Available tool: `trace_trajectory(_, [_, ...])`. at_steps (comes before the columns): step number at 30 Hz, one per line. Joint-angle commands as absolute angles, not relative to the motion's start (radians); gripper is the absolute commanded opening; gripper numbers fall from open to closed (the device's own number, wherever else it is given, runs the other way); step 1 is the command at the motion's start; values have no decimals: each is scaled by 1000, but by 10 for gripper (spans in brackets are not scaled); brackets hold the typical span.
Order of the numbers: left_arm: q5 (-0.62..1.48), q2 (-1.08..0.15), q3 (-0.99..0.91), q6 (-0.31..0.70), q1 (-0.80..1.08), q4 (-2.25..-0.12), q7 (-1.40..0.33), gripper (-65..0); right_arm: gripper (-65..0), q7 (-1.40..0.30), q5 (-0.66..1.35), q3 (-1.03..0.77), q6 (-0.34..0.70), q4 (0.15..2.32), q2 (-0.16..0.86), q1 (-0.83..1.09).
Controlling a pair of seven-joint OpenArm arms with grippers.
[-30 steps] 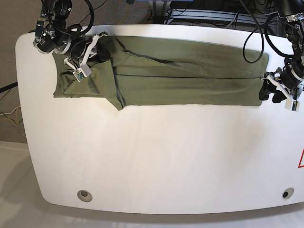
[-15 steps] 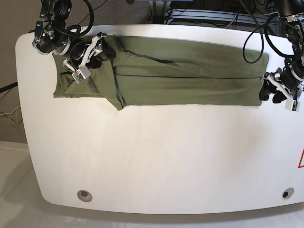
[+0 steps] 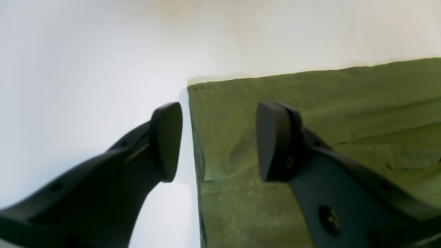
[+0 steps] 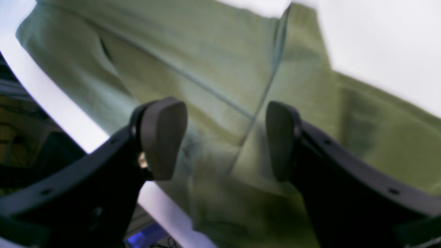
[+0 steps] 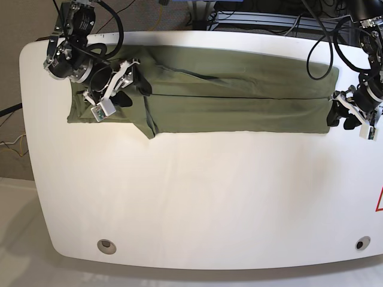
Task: Fold the T-shirt properly
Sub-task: 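Open the right gripper to release the folded sleeve end, then hold the strip end with the right gripper and grasp the other end with the left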
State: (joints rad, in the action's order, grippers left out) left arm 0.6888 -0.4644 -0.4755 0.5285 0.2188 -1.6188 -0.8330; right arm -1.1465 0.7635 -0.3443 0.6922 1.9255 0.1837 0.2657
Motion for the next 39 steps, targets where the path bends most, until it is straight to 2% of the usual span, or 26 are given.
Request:
trace_trajectory(1, [703,-489,-481,531,214,-1635,-807,-326,-268,-1158,779,-339,698,1931,209,267])
trace_trajectory(19, [706,-503,-488,534,222,-1645,-793,-317,-275,-1154,754,-339,698,1956,245,205])
trace_trajectory(23, [713,-514,-502,533,217,-1627,-798,-190,-276,-1158,748,-344,698,1946,254,182])
trace_trajectory(27, [721,-515,-515,535,217,-1616,-799,-141,-279,-1154,741,-347,698,1946,259,173])
trace_trajectory(33, [745,-524,-496,537,230,-1604,-818,-126,-275,-1125,716,-347,698,1944,257,190])
trace_trajectory(39, [767,-523,-489,538,240,-1592,-838,-175,-275,-1099,700,-343,698,1942,249,196])
